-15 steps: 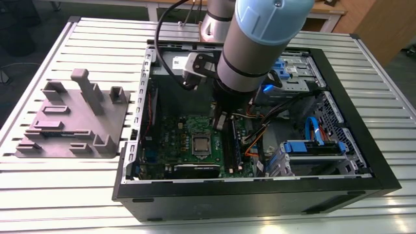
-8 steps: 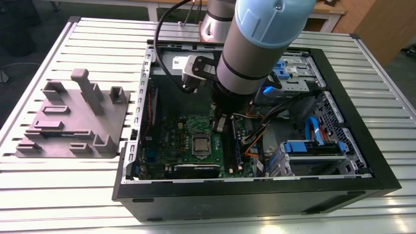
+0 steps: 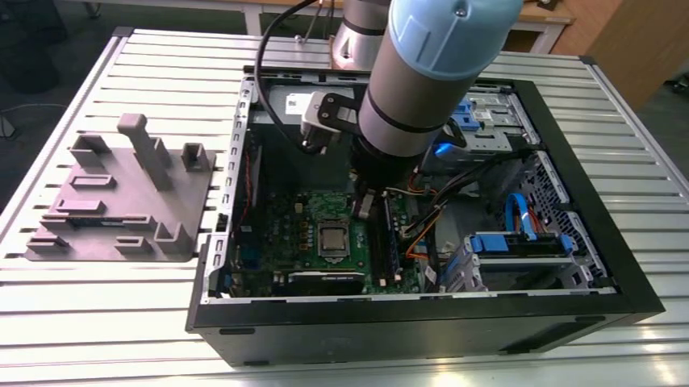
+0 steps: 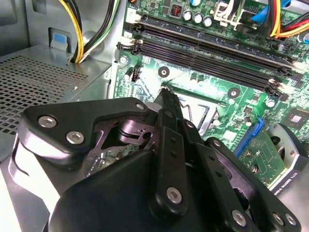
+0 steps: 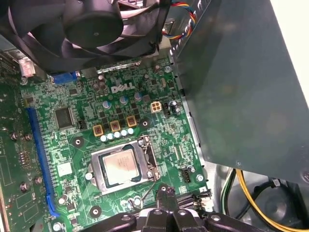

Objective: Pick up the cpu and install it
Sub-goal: 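Install the first cpu locking lever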

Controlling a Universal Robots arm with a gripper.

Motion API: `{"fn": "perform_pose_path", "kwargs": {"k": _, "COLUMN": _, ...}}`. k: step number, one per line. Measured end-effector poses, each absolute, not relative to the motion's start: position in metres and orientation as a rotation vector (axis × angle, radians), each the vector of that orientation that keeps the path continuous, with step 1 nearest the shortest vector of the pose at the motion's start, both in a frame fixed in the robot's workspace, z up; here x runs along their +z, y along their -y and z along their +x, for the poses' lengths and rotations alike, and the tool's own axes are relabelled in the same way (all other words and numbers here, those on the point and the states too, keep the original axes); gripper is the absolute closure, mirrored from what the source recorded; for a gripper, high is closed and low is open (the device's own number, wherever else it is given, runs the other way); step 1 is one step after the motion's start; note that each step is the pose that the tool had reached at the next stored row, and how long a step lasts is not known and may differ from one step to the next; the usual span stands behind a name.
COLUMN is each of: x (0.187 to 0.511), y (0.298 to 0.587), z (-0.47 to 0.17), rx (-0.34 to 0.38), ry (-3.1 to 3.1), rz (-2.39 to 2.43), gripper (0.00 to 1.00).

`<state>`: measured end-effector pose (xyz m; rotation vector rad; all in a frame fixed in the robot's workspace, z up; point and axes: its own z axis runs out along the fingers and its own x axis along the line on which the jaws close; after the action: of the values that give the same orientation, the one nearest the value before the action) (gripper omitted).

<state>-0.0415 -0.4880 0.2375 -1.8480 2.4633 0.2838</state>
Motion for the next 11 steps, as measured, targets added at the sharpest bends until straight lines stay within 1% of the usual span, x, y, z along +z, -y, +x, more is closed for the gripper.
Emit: {"fn": "perform_pose_path", "kwargs": {"k": 11, "x": 0.2284, "y": 0.4885, "z": -0.0416, "rx": 0.286, "ry": -2.339, "rz": -2.026, "gripper": 0.90}}
